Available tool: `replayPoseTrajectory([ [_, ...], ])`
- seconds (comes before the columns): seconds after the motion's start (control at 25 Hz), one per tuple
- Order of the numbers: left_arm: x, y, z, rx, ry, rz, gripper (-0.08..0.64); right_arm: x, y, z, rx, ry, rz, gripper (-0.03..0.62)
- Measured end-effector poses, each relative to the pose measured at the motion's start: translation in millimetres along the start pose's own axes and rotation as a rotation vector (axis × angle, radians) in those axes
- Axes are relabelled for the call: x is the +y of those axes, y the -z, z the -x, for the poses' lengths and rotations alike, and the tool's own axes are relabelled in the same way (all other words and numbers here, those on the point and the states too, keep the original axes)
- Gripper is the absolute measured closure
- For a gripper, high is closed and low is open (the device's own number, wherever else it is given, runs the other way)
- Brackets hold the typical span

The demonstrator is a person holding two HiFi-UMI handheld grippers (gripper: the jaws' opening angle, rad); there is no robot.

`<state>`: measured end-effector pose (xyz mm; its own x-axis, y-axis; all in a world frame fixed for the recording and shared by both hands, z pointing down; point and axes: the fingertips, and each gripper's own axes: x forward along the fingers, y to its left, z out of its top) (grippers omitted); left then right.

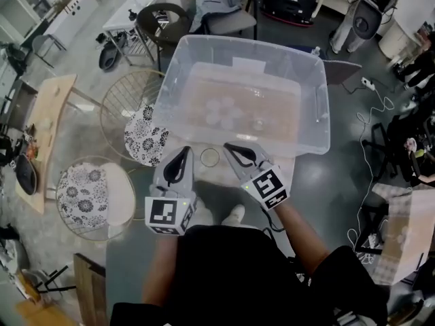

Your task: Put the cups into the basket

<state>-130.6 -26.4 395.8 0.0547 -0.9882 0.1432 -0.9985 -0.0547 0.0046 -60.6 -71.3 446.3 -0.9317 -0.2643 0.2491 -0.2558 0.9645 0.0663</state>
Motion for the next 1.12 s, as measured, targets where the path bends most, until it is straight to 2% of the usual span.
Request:
replayPoseTrajectory([
  [0.2,18,11,1,0.023,0.017,0.013,0.552,6,7,-19,0.035,0.008,-0.009,0.589],
  [0.4,30,35,-5,0.061,0.093,0.029,0.552,5,2,-31,0.028,0.049,-0.012,0.589],
  [0.48,32,46,-7,0.088,0.124,0.012,0.552,4,-2,-35,0.020,0.068,-0.021,0.589],
  [0.6,24,70,-14,0.171,0.213,-0.055,0.552,-1,-7,-37,0.019,0.102,-0.028,0.589],
  [0.72,16,98,-23,0.260,0.303,-0.079,0.549,-11,-11,-37,0.022,0.145,-0.051,0.589],
  [0.88,8,140,-37,0.379,0.385,-0.106,0.483,-20,-15,-39,0.016,0.205,-0.073,0.589],
  [1.12,-17,210,-40,0.576,0.558,-0.101,0.397,-21,-15,-34,0.037,0.281,-0.086,0.589],
])
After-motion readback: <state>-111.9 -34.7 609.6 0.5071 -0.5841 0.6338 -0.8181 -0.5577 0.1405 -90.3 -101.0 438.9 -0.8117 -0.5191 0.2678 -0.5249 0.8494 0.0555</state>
